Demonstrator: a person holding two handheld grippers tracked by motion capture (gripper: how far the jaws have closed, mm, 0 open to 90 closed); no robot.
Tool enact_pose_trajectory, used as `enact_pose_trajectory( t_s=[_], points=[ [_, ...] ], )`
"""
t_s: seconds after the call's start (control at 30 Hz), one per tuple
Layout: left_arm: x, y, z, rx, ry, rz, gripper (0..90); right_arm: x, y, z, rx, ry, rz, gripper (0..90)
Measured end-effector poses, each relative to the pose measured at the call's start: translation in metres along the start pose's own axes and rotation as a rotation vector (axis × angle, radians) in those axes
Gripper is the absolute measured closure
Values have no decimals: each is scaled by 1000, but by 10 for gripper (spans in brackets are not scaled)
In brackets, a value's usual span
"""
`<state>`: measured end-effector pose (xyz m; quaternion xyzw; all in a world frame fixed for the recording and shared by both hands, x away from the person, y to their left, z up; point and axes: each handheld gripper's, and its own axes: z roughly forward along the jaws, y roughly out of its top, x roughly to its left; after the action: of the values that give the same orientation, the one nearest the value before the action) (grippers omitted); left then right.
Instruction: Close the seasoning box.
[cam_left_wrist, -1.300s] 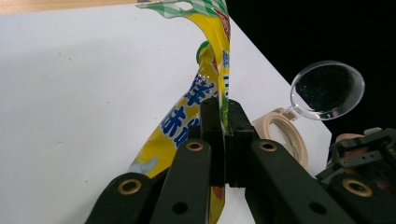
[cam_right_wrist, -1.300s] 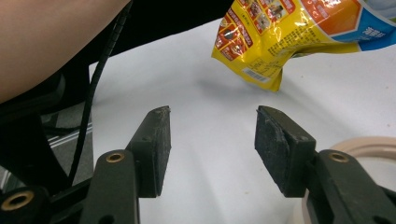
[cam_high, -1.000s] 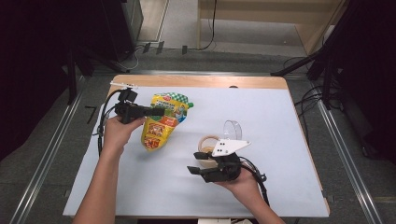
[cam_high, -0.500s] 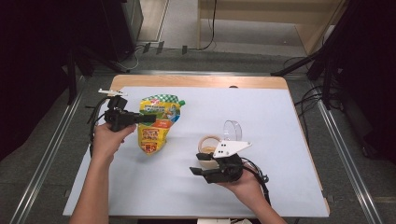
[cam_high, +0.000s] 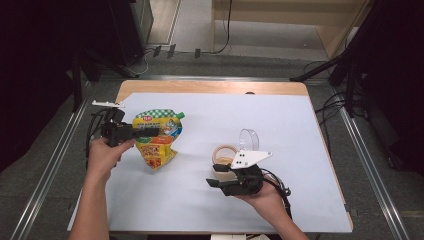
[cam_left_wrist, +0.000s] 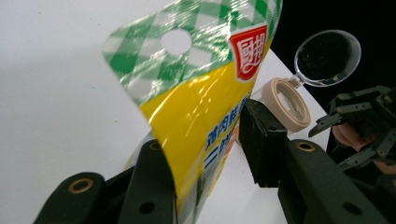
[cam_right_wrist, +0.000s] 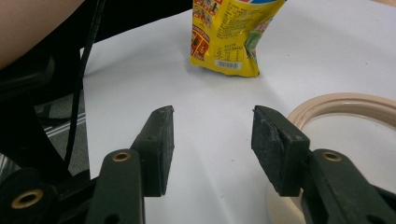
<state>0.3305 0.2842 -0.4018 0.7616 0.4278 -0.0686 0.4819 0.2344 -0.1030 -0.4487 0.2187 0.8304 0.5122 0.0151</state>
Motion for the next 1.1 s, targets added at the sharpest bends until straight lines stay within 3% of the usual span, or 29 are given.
enact_pose_trajectory(
  t_s=[0.27,0.67,1.1],
  points=[
    [-2,-3,-4,4,-12,16,584,-2,-1,-2,8,-3,5,528],
    [-7,-2,-21,-26,38,81,485,-8,-3,-9,17,-25,39,580],
    [-19,2,-38,-39,89,92,451,-6,2,-20,21,-14,56,685]
  ],
)
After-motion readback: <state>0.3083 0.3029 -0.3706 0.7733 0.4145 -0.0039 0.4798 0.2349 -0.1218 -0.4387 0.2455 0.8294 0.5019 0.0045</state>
